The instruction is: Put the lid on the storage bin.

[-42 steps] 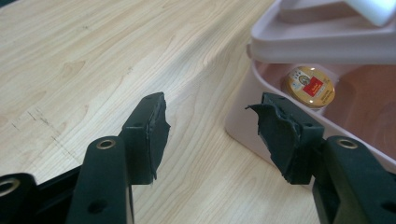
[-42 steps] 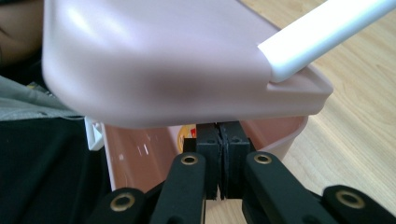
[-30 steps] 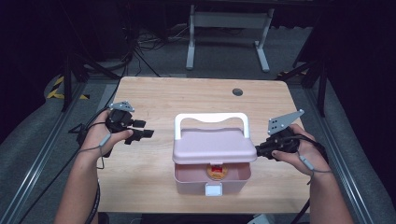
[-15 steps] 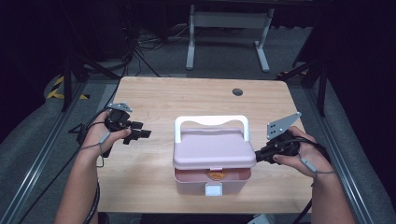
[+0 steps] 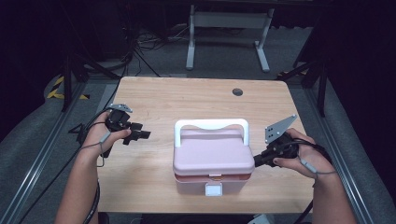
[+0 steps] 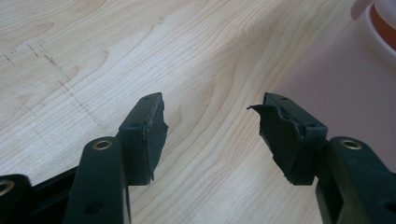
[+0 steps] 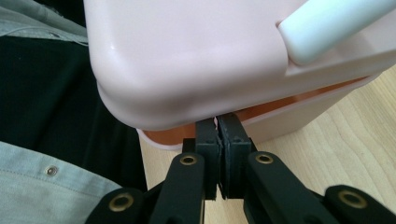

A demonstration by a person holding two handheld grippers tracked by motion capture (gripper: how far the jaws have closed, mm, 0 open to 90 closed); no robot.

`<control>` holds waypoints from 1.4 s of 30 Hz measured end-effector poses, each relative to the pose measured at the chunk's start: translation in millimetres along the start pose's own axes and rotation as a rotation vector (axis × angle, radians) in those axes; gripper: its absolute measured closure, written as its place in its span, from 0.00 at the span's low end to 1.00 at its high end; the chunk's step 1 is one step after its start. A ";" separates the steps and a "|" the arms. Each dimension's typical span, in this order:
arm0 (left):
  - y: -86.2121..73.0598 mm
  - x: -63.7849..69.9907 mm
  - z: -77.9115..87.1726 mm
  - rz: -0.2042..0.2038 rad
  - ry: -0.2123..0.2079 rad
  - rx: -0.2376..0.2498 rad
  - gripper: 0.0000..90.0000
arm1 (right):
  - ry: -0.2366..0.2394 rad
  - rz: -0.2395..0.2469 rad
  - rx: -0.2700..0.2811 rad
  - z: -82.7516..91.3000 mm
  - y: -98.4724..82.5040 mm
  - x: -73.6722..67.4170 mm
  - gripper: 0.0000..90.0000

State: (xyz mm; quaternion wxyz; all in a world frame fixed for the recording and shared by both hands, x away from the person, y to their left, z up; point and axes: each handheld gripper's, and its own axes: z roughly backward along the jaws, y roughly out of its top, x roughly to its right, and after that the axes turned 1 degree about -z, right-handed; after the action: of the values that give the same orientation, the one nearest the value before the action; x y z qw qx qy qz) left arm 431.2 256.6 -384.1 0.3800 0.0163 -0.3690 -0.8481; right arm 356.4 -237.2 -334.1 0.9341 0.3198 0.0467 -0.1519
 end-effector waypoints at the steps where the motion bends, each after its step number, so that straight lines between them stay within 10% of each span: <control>1: 0.0 -0.1 -0.3 0.002 -0.002 -0.001 0.46 | -0.002 -0.001 -0.008 0.1 -0.3 -0.4 0.97; 23: -4.3 -0.7 4.3 0.006 0.016 0.014 0.43 | 0.028 0.001 0.055 10.8 -3.4 1.9 0.90; 42: -27.2 -8.7 22.2 0.072 0.088 0.044 0.38 | -0.260 -0.124 0.334 36.4 -11.0 42.5 0.49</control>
State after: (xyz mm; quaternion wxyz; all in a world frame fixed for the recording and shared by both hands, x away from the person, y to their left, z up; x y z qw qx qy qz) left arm 413.4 287.9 -387.5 0.4255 0.0487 -0.3711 -0.8240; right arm 392.9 -278.5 -319.5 0.8551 0.4443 -0.0805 -0.2546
